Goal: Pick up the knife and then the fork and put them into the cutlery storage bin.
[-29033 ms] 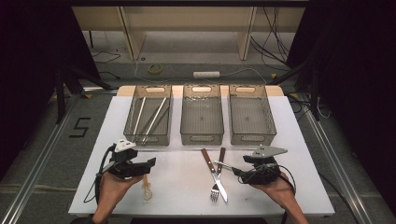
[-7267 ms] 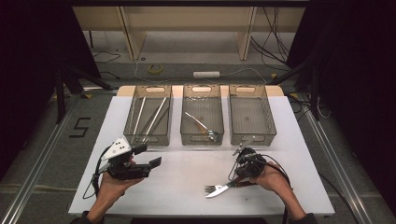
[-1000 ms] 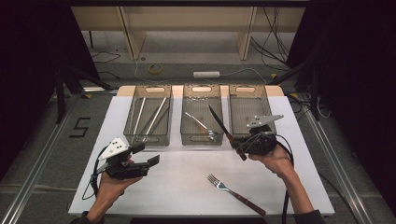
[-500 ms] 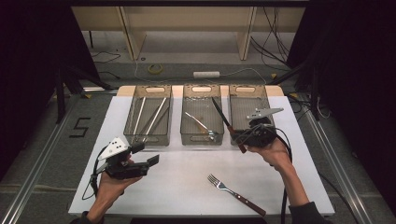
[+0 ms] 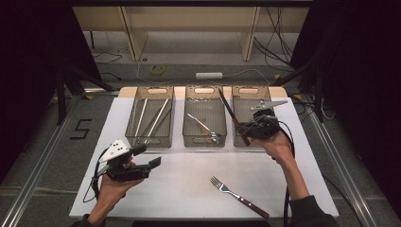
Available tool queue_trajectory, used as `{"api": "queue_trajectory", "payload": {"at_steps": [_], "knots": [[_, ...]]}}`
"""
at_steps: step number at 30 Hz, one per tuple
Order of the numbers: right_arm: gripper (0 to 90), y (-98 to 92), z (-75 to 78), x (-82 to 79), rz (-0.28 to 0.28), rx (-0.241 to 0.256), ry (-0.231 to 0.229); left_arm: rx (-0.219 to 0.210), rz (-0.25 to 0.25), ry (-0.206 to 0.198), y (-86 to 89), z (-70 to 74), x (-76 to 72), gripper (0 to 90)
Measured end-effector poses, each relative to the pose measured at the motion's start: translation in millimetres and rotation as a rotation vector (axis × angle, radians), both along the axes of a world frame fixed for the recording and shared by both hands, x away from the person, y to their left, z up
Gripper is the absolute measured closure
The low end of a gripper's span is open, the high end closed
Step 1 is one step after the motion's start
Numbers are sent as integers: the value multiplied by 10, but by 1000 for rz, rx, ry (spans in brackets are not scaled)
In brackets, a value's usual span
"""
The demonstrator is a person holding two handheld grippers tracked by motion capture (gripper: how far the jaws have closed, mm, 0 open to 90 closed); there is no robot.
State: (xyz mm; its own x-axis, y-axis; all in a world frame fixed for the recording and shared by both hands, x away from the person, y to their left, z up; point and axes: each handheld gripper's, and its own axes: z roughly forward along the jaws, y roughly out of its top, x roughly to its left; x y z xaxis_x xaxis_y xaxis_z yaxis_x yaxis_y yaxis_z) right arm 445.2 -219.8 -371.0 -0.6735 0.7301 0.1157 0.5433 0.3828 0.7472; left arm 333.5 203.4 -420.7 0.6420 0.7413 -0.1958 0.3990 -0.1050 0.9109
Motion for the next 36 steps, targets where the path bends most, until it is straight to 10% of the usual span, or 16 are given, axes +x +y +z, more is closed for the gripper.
{"api": "queue_trajectory", "payload": {"at_steps": [36], "knots": [[769,-160,-267,682,-325,-62,126,0,-2,2,8,0,-2,209]]}}
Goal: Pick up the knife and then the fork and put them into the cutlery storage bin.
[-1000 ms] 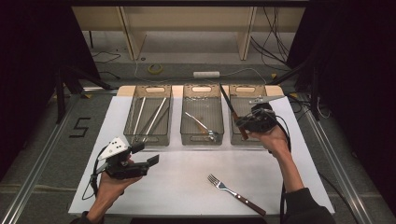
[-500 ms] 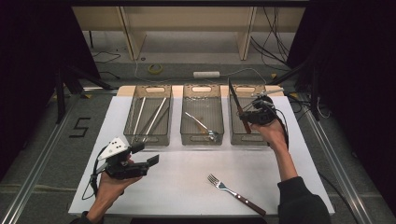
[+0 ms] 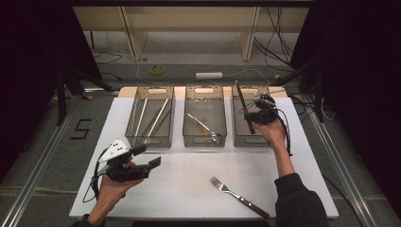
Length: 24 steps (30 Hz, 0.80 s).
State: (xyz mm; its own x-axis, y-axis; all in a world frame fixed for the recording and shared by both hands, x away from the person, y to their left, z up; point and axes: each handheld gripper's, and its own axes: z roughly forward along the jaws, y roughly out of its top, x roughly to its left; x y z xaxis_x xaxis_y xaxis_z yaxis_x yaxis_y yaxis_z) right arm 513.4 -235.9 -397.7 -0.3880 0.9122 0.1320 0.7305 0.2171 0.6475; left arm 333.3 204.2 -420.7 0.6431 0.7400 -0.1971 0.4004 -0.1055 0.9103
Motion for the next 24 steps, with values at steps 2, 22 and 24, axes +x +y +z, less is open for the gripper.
{"api": "queue_trajectory", "payload": {"at_steps": [2,22,24], "knots": [[769,-8,-20,17,-15,-2,9,2,0,-1,-2,0,-1,209],[493,29,-30,-72,35,-1,52,-6,4,3,9,1,-5,209],[458,50,19,-194,99,1,43,-6,5,3,11,1,-5,208]]}}
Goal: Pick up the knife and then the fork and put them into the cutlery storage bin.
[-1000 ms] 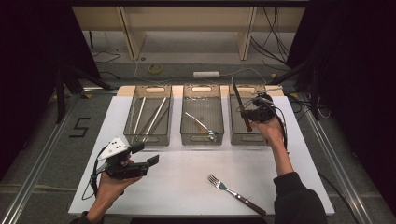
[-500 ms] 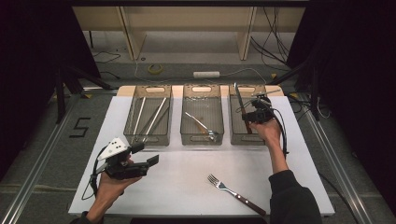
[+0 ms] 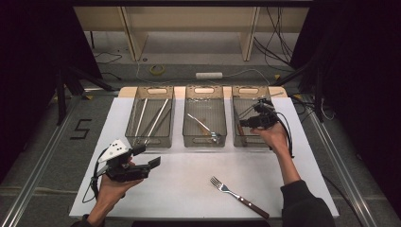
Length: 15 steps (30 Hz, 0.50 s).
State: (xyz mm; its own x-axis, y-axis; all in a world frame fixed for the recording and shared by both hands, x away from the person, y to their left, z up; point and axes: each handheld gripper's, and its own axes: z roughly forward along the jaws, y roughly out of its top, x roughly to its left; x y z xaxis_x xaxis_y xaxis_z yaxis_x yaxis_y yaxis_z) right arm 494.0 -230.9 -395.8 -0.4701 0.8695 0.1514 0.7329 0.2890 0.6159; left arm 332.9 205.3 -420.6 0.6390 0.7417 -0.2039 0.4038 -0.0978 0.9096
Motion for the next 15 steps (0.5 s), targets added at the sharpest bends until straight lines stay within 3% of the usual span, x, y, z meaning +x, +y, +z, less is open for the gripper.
{"api": "queue_trajectory", "payload": {"at_steps": [6,10,15], "knots": [[404,97,79,-523,204,8,-28,5,-1,-3,-14,1,0,208],[370,131,50,-791,240,19,-64,6,1,-1,-12,-1,1,208],[365,148,12,-992,260,5,-69,1,0,-2,-6,2,0,208]]}}
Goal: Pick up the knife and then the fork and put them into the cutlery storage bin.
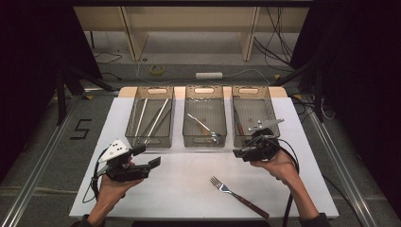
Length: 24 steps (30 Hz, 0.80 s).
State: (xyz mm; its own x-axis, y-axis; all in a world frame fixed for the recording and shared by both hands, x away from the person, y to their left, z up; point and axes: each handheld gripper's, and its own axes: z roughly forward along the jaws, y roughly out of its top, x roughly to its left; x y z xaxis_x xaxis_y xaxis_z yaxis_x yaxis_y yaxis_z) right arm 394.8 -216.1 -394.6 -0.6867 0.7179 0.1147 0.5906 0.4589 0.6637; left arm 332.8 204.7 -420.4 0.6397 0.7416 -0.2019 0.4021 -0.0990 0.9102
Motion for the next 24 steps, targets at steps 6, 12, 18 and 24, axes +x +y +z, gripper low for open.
{"api": "queue_trajectory", "payload": {"at_steps": [6,12,18,24], "knots": [[334,-9,-70,-172,31,-11,23,0,-1,-1,-5,2,-3,208],[286,-7,-95,-296,52,-13,35,1,-1,-1,-7,3,-4,208],[277,32,-127,-393,71,-41,50,0,0,-3,8,4,-16,208],[284,69,-184,-487,99,-84,86,0,0,-5,13,4,-18,208]]}}
